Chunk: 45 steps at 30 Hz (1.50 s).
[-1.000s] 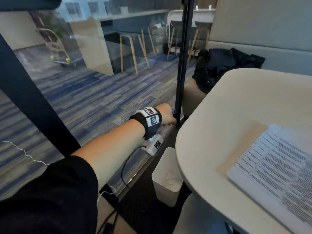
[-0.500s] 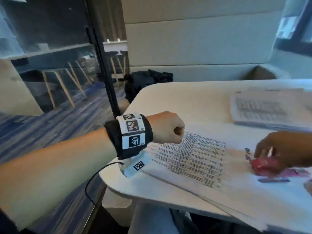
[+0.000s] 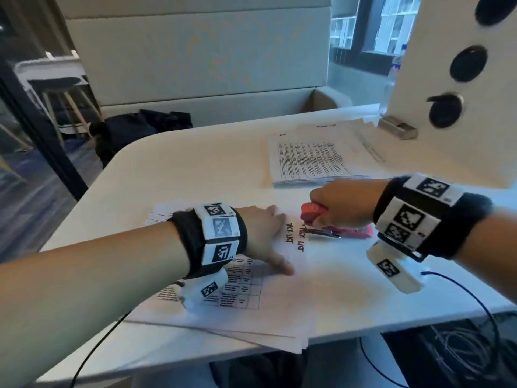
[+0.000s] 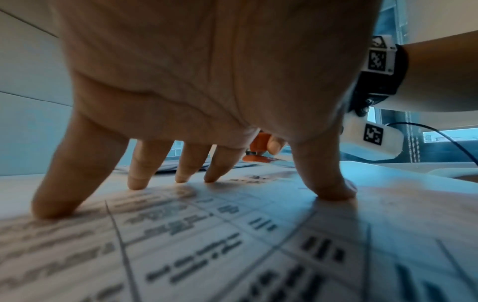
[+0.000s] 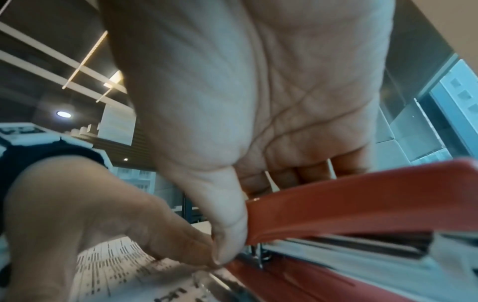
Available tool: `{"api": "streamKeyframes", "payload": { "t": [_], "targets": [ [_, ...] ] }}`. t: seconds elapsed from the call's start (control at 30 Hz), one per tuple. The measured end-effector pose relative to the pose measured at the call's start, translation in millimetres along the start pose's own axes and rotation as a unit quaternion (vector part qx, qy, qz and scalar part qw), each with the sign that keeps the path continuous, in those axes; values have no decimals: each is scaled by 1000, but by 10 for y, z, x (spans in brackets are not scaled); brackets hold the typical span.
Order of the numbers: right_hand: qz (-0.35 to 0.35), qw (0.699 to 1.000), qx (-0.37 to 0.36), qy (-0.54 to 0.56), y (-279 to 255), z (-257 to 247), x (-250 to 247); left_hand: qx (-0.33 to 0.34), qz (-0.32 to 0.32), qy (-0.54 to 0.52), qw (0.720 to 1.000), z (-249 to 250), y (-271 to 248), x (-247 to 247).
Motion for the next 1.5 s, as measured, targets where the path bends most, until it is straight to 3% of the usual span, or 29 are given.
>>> {"api": "streamKeyframes", "payload": {
  "t": [0.23,0.47,0.77,1.07,1.5],
  "targets": [
    [-12,1000,-16,6,149,-3,103,-39,-54,-5,998,-121,28,115],
    [-6,1000,-27,-3,242,-81,63,-31,-38,-36,998,-268,45,47],
    [69,995,-15,68,298,-52,-245,-36,-28,-37,998,-363,82,45],
    [-36,999,-34,-18,266,-213,40,-36,-29,-61,997,-359,24,66],
    [-17,997,-67,-32,270,-239,71,-33,-38,-31,998,-255,-6,75]
  ]
}}
Point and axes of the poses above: each hand's wrist, its own y-axis towards the middle knuckle, its own x-axis out of the palm, z = x × y, the point moved 8 cm from there along y, towards the middle knuckle, and after that the axes turned 13 degrees about y, right-handed, at the moved point
